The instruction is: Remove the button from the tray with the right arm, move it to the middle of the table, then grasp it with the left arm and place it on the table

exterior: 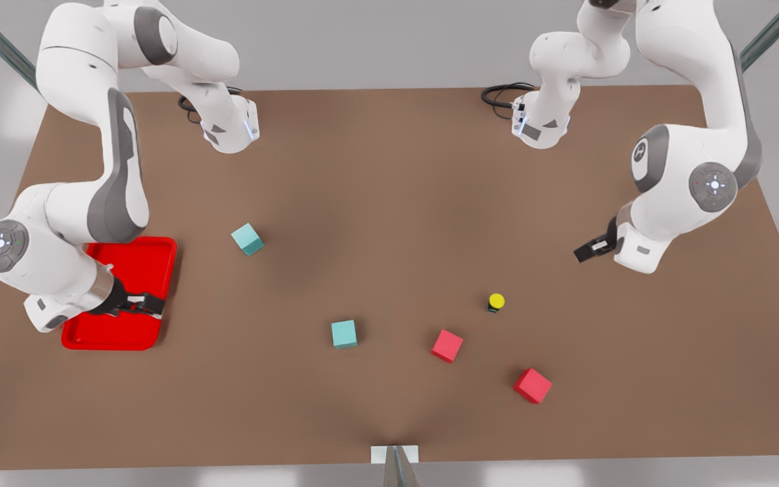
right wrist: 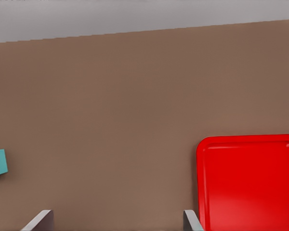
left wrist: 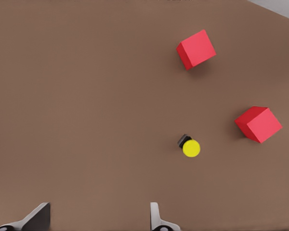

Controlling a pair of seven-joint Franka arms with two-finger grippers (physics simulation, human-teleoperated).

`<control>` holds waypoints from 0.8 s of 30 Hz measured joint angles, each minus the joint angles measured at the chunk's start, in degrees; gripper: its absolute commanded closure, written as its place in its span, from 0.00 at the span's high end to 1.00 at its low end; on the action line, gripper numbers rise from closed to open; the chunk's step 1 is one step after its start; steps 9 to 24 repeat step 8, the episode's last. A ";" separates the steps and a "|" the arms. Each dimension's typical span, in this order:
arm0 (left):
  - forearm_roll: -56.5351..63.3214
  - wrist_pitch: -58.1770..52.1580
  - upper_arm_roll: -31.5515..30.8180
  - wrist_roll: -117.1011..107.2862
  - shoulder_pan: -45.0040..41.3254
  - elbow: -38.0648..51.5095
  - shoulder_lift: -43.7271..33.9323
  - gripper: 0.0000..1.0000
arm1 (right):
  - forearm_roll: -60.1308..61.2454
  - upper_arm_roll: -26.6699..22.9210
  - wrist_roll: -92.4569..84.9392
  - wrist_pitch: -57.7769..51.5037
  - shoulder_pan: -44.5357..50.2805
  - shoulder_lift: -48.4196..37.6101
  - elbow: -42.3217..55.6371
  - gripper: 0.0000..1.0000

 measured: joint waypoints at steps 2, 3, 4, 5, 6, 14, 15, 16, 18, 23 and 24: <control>0.28 0.66 0.01 3.30 0.02 0.12 0.18 1.00 | 0.16 0.03 -0.05 -0.08 -1.08 -0.12 0.06 1.00; 0.38 0.91 0.01 4.81 0.06 0.14 0.22 1.00 | 0.49 0.12 -0.07 -0.11 -1.85 -0.28 0.07 1.00; 0.45 1.12 0.01 6.25 0.10 0.15 0.23 1.00 | 0.76 0.22 -0.09 -0.31 -2.26 -0.39 0.09 1.00; 0.50 1.29 0.01 7.60 0.12 0.15 0.24 1.00 | 0.97 0.28 -0.11 -0.58 -2.41 -0.40 0.06 1.00; 0.54 1.43 0.01 8.89 0.13 0.16 0.25 1.00 | 1.12 0.34 -0.10 -0.81 -2.32 -0.29 -0.02 1.00; 0.59 1.66 0.01 11.25 0.12 0.16 0.25 1.00 | 1.34 0.46 -0.08 -1.19 -1.90 -0.17 -0.35 1.00; 0.59 1.66 0.01 11.25 0.12 0.16 0.25 1.00 | 1.34 0.46 -0.08 -1.19 -1.90 -0.17 -0.35 1.00; 0.59 1.66 0.01 11.25 0.12 0.16 0.25 1.00 | 1.34 0.46 -0.08 -1.19 -1.90 -0.17 -0.35 1.00; 0.59 1.66 0.01 11.25 0.12 0.16 0.25 1.00 | 1.34 0.46 -0.08 -1.19 -1.90 -0.17 -0.35 1.00; 0.59 1.66 0.01 11.25 0.12 0.16 0.25 1.00 | 1.34 0.46 -0.08 -1.19 -1.90 -0.17 -0.35 1.00; 0.59 1.66 0.01 11.25 0.12 0.16 0.25 1.00 | 1.34 0.46 -0.08 -1.19 -1.90 -0.17 -0.35 1.00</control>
